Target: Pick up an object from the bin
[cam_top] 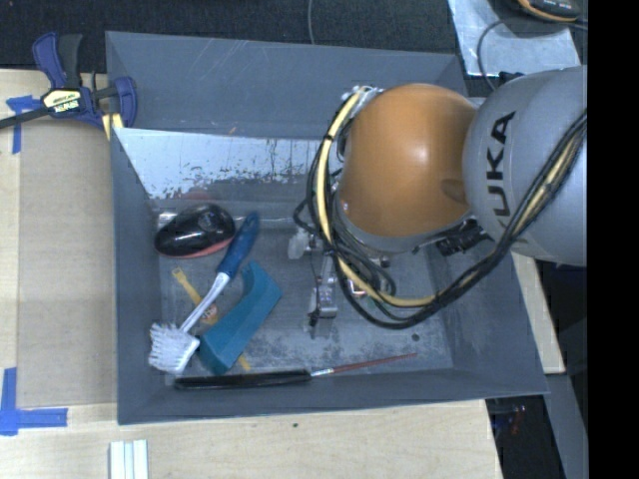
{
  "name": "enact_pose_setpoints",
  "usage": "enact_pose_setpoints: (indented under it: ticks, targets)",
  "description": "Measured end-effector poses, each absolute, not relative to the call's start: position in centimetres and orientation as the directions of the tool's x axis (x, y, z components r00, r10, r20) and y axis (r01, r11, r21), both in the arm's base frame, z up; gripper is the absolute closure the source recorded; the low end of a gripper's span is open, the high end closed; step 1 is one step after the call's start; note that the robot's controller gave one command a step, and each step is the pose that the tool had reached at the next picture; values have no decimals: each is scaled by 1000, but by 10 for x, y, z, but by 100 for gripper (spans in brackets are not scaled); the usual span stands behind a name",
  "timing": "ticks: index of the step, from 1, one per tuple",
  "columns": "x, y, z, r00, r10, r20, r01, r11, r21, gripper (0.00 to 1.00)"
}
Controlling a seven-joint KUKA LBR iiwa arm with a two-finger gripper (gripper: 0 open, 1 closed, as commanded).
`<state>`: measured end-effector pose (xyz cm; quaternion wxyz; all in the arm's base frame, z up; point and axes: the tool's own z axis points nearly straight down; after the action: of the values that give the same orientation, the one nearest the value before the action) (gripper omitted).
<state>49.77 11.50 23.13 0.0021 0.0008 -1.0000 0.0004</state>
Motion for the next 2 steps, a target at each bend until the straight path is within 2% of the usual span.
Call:
enact_pose_setpoints:
  ticks: [1, 2]
  targets:
    - [499, 115, 235, -1000, 0, -3, 0, 1000, 1, 0]
    - [504, 119, 192, -995, -104, -7, -104, 995, 1, 0]
